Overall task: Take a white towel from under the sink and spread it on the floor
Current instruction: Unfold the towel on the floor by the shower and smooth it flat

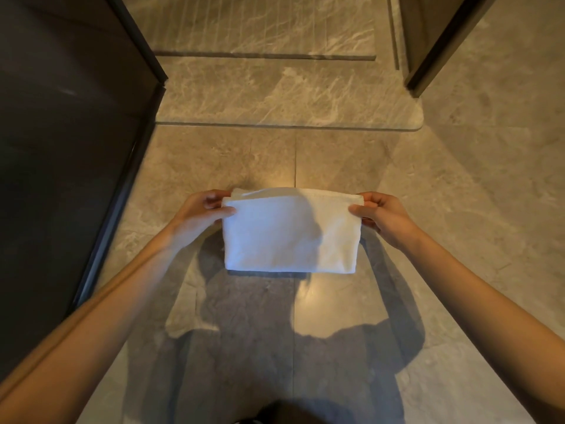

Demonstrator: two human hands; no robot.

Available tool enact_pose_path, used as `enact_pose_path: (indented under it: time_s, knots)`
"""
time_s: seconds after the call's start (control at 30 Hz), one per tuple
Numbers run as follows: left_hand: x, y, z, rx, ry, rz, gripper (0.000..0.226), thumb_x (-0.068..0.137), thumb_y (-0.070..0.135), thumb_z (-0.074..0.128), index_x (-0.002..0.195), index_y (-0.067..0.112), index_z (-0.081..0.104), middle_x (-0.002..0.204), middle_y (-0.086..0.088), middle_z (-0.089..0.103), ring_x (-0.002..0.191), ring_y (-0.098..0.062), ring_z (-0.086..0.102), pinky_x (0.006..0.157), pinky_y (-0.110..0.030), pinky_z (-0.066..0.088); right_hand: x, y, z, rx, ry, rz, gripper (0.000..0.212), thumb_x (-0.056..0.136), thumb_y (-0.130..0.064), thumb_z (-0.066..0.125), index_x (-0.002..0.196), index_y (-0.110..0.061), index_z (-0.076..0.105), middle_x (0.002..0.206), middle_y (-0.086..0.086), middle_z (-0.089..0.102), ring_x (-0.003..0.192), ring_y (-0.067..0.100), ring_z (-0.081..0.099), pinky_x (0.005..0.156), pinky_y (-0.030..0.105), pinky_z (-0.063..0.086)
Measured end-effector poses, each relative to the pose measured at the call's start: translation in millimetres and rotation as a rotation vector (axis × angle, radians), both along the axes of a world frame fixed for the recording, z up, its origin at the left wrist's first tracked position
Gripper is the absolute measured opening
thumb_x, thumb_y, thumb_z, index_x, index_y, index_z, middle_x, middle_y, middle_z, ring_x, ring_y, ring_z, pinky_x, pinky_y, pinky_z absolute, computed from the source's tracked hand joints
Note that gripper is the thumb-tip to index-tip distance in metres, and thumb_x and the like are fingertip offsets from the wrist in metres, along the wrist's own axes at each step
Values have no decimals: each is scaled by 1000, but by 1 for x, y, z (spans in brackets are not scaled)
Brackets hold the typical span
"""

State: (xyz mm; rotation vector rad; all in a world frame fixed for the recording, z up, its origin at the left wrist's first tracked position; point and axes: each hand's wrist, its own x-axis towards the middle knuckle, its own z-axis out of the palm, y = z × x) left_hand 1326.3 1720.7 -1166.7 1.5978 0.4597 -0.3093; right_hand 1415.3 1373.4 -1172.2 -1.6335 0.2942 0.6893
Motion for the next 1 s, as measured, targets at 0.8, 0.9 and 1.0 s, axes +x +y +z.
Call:
enact_pose_path:
  time_s: [0.8, 0.9, 1.0]
  knots:
    - [-106, -7, 6, 192, 547, -548, 22, 67, 2, 80, 63, 21, 70, 47, 12, 60, 49, 2, 53, 51, -12, 38, -106, -44, 1, -38, 475, 441, 15, 78, 8, 66, 76, -6, 68, 70, 2, 70, 69, 12, 67, 63, 21, 54]
    - [-117, -6, -13, 208, 573, -531, 22, 65, 5, 83, 71, 23, 71, 55, 11, 64, 60, -5, 57, 59, -17, 45, -111, -42, -15, -82, 496, 451, 13, 77, 8, 67, 78, -5, 66, 79, 9, 66, 72, 14, 66, 63, 22, 54]
    - [-122, -8, -22, 229, 585, -584, 28, 54, 25, 86, 78, 23, 72, 64, 10, 67, 65, -4, 60, 65, -19, 45, -116, -39, -23, -132, 482, 510, 12, 77, 6, 68, 82, -3, 65, 88, 10, 62, 80, 16, 64, 66, 20, 54]
